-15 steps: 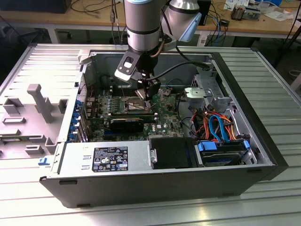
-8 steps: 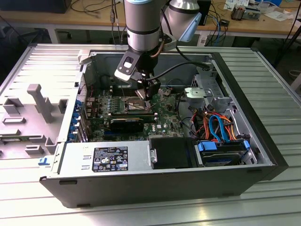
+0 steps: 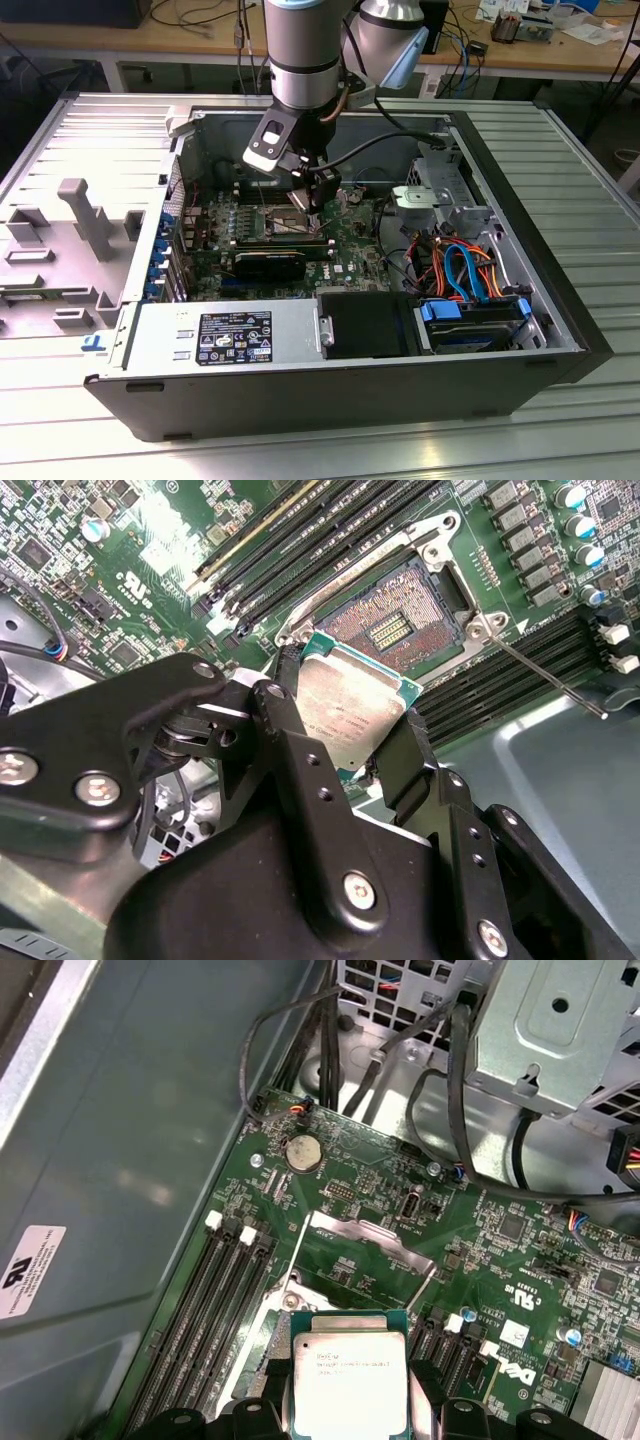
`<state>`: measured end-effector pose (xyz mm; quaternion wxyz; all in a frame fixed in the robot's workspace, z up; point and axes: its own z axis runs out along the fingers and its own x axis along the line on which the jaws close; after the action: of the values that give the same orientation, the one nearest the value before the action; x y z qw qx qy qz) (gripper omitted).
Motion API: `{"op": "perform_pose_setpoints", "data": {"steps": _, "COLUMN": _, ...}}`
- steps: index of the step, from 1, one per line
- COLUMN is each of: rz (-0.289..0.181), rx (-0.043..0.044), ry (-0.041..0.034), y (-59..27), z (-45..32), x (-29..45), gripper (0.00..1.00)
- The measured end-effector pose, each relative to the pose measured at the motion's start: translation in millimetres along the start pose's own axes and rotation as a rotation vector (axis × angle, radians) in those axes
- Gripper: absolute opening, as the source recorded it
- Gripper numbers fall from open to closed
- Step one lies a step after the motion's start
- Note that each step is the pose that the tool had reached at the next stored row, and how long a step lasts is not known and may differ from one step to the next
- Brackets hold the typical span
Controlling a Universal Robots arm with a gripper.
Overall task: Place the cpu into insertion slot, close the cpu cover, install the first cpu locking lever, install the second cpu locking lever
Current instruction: 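Place the cpu into insertion slot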
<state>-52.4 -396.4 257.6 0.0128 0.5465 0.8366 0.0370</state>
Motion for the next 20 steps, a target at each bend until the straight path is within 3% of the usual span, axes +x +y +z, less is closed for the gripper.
{"op": "perform_pose_setpoints", "data": {"steps": 20, "rz": 0.021, "rx": -0.0004, "ry": -0.0016, "y": -0.1, "z": 0.6, "x": 0.0, "gripper": 0.55}}
